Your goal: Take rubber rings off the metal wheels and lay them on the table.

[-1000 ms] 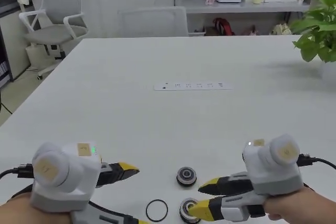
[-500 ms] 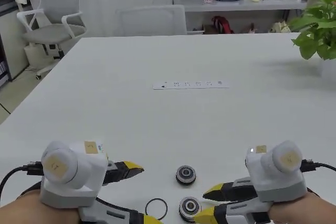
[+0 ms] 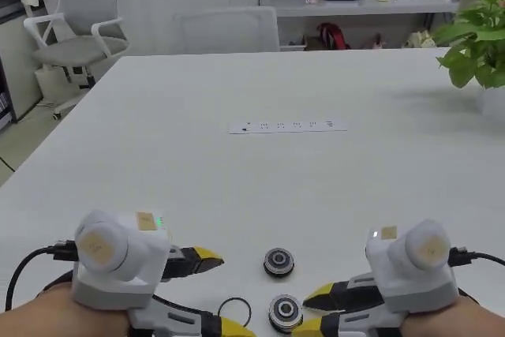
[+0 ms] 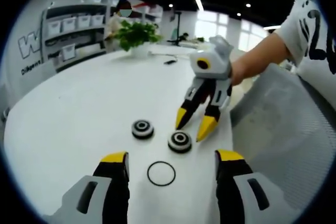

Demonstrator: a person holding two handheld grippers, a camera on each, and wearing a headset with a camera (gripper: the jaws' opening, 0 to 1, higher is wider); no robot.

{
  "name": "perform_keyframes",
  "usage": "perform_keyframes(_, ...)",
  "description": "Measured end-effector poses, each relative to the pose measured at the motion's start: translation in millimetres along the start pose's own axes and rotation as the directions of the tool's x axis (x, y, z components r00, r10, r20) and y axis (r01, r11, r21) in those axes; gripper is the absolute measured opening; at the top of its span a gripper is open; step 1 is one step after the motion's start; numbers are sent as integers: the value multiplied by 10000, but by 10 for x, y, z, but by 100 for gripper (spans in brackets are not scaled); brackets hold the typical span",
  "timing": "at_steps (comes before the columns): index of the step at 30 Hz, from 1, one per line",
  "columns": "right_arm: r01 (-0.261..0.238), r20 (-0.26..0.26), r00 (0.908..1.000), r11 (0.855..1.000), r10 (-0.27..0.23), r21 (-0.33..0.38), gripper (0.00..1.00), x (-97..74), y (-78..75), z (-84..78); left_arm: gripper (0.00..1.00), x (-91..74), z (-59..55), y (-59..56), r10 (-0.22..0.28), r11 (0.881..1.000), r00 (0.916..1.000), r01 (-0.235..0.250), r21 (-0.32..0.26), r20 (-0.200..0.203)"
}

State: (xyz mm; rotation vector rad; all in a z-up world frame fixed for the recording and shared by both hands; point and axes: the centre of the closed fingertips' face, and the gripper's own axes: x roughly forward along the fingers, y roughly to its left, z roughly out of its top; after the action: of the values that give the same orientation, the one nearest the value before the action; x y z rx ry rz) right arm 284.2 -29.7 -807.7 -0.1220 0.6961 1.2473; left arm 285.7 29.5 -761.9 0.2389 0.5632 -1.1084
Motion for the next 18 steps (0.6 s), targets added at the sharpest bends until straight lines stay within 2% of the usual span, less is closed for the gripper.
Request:
perform_keyframes(10,74,-9,10000,9999,-74,-120,20,-1,-17,-16,61,102,43,-42,-167,9998,9999,168,65,-31)
perform_keyframes(18,98,-43,9999,9997,-99,-210,15,4,-20,-29,53,182,70,-60,-325,9995,9995,326,51,-63)
